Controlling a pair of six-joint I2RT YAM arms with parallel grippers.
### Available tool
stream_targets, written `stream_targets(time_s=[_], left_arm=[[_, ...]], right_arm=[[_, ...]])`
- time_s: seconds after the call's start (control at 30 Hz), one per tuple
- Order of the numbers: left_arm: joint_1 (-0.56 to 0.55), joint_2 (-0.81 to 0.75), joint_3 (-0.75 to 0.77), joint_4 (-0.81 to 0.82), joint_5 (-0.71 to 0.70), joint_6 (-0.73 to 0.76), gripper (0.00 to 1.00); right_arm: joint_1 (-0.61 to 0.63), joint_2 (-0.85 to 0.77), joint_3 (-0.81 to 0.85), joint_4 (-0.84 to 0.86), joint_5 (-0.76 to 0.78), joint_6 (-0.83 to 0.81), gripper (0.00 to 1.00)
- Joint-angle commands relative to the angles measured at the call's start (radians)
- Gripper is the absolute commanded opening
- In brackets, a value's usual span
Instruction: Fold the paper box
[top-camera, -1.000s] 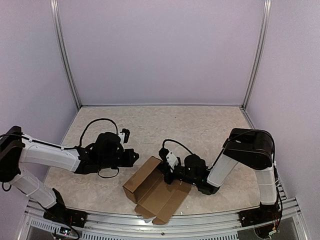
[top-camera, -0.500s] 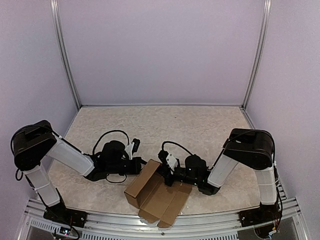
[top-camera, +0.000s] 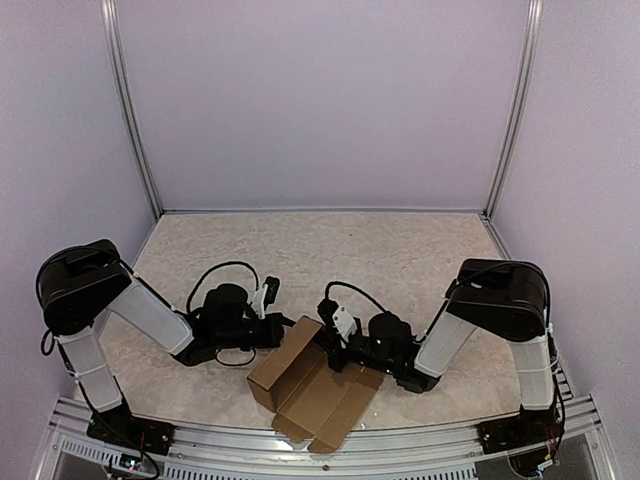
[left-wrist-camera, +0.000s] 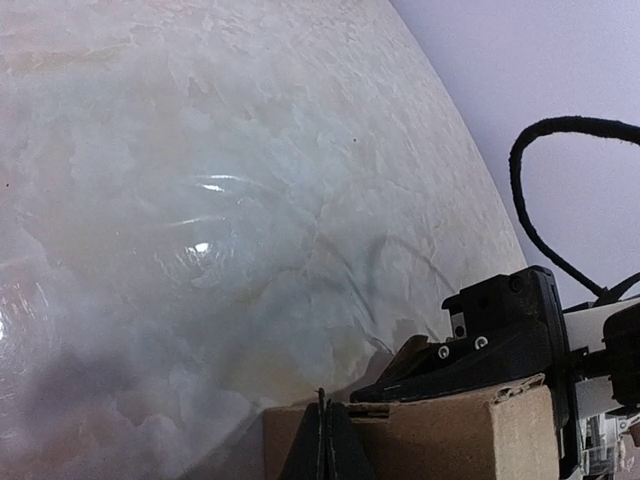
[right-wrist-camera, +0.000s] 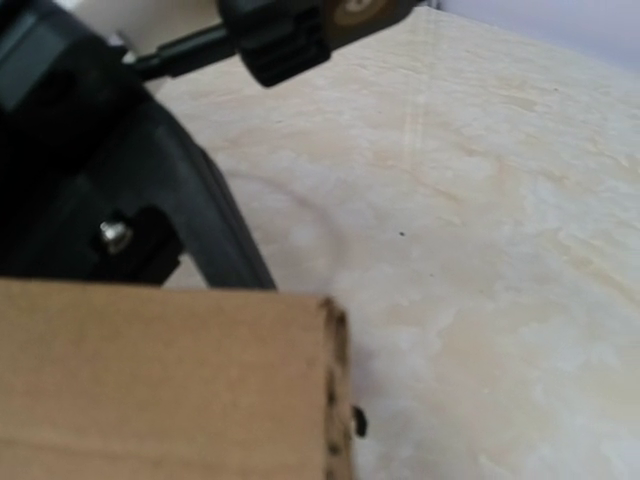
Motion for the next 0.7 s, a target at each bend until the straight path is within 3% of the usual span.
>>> stream_targets(time_s=[0.0,0.67], left_arm=[[-0.041,0.016,0.019,0.099,0.178,-0.001,0.0],[-0.077,0.017,0.048,0.12,0.239,0.022,0.0]], right_arm=[[0.016,-0.017,0.047,-0.039,0.1,0.041,0.0],[0.017,-0.023,0.135,-0.268,0.322,0.111,0.0]])
